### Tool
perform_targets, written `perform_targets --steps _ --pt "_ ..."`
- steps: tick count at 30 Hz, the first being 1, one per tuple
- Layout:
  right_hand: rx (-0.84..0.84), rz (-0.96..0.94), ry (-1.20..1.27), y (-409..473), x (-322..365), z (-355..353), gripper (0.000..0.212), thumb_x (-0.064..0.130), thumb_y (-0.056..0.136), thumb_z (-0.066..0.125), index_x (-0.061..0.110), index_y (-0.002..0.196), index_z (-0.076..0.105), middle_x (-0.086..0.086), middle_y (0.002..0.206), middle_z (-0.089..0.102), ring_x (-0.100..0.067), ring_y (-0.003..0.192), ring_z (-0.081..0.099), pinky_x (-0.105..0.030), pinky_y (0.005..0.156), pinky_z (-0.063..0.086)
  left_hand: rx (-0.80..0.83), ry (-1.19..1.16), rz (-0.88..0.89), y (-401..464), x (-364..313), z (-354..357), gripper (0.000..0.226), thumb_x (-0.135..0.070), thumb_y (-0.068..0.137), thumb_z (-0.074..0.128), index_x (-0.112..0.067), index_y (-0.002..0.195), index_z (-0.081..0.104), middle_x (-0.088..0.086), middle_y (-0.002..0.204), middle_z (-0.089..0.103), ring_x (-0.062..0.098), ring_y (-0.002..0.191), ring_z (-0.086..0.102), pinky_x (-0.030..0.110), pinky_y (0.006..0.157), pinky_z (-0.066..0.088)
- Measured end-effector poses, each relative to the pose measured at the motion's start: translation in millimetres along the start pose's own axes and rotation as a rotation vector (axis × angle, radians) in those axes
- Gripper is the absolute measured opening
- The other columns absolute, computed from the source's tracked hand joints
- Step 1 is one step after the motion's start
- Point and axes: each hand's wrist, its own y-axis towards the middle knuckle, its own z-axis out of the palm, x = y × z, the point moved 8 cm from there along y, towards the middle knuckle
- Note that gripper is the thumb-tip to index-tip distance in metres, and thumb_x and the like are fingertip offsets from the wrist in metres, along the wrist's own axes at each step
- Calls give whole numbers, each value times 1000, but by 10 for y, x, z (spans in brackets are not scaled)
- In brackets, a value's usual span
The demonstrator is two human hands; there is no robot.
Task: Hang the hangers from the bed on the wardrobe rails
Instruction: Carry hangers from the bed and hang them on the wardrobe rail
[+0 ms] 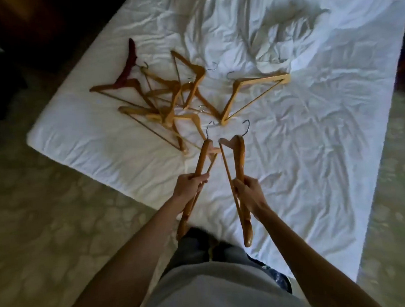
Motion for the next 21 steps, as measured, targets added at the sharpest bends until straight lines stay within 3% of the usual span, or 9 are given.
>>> perform_targets --steps 5,8,11,17,19,21 --pt "190 -83 -137 -169 273 979 28 28 97 60 12 74 59 -3 63 52 -13 57 50 -26 57 44 -249 -230 0 -322 539 -911 28 -31 86 77 -11 69 69 -5 48 53 9 46 47 21 54 40" --pt "279 -143 -236 -281 412 1664 26 27 97 60 12 76 61 -5 64 55 -14 58 53 -25 58 46 -337 -393 4 -523 887 -1459 30 -26 91 73 -10 68 66 1 50 50 15 46 44 27 54 38" --pt "363 -210 -346 -405 551 2436 24 27 96 60 12 77 64 -8 67 60 -18 61 58 -31 61 50 -445 -517 -2 -767 1217 -2060 29 -19 95 69 -12 68 62 3 58 52 12 49 44 23 54 38" --pt "614 -298 -515 -873 748 4237 27 29 97 59 13 76 63 5 62 61 -4 54 59 -19 55 46 -648 -732 -36 -1168 2125 -3343 27 -23 92 70 -12 67 68 -1 55 59 10 48 50 24 54 42" --pt "694 -344 -602 -1059 788 4869 28 33 96 59 12 80 65 -1 65 66 -6 55 63 -23 50 49 -687 -852 -23 -1284 2369 -3783 26 -21 92 70 -8 70 69 2 56 60 12 47 49 24 51 41" --pt "752 -389 -681 -1235 848 5421 32 37 93 58 7 87 68 -12 75 69 -17 62 66 -30 55 52 -735 -904 -25 -1395 2560 -4207 31 -21 91 71 -13 61 69 3 54 58 15 48 47 25 49 39"
